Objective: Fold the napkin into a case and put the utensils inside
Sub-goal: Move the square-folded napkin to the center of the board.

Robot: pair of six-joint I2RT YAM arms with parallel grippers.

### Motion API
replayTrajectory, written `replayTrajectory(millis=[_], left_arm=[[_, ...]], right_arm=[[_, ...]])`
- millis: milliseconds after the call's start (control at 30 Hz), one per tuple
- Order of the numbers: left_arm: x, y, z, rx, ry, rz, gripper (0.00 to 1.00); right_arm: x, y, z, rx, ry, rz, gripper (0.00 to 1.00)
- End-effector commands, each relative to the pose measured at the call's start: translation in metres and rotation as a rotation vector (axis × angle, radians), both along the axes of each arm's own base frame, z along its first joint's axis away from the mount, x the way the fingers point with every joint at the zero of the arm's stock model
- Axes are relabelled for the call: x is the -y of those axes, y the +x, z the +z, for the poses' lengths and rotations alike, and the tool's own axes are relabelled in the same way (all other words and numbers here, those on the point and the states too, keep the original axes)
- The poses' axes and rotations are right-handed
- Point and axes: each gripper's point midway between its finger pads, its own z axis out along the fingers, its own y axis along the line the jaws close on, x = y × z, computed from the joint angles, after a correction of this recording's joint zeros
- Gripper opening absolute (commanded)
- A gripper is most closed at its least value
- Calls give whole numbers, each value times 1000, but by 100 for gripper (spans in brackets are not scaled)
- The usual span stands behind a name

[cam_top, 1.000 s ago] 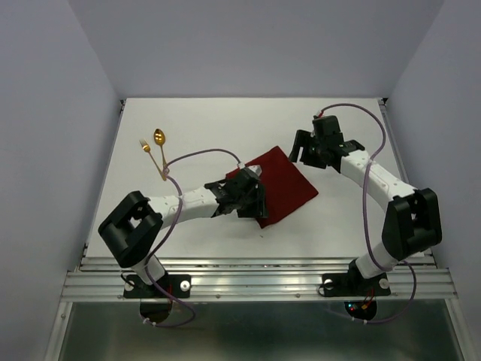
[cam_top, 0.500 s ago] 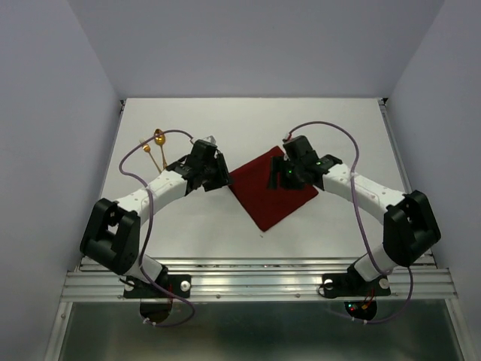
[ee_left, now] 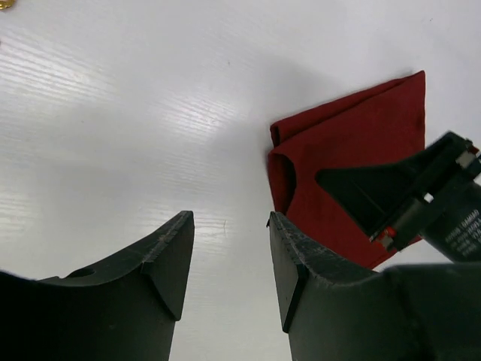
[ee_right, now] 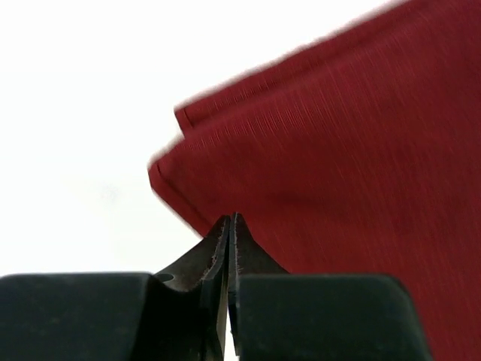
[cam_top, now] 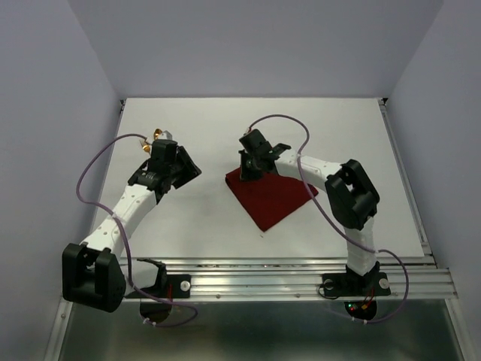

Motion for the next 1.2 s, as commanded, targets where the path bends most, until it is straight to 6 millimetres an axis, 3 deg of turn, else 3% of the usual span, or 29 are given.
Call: replayTrajectory(millis=[0,167,233,400,500,733,1033,1167], left_arm=[[-17,-14,-15,-43,35,26,55],[-17,-18,-25,-70,24,9,55],[-18,-20,-26,-73,30,4,55],[-18,-23,-29,-75,39,-15,55],[-16,-23,-32,-79,34,-24,55],[-14,-24,-33,-88,21,-26,55],[-13,-27,-36,-92,12,-20,55],[-13,-29,-38,-94,4,-21,55]], right_arm=[[-34,31,-2,21,81,-15,2],[-44,37,-38,-14,71,-3,1],[-44,36,-35,-14,65,8,1],[-43,43,6,73,90,19,1],[-47,49,18,98,110,18,1],[-65,48,-3,30,153,44,1],[-57,36,-54,-50,91,47,1],[-59,41,-34,-13,109,49,1]])
